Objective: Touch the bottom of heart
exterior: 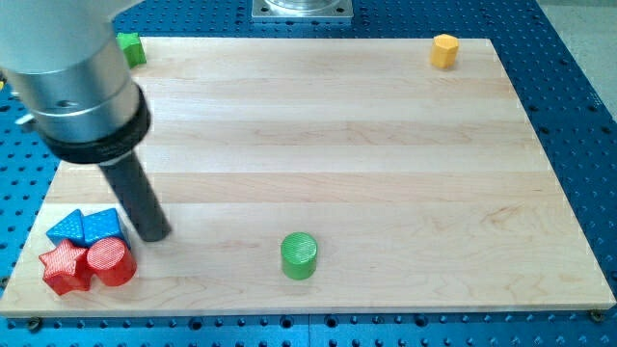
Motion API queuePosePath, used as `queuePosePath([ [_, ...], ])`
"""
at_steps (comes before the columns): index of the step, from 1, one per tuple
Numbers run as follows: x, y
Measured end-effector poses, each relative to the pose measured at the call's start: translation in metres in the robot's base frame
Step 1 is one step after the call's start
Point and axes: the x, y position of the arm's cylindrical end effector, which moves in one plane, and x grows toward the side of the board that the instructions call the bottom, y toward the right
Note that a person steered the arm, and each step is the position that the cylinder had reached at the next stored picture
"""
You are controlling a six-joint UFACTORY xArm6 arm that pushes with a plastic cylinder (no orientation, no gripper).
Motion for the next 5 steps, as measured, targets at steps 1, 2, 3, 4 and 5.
queuePosePath([
  [1,-0.029,0.038],
  [2,-0.067,0.034],
  [3,-0.071,-0.054],
  [4,-0.084,-0.099],
  [5,-0.109,-0.099],
])
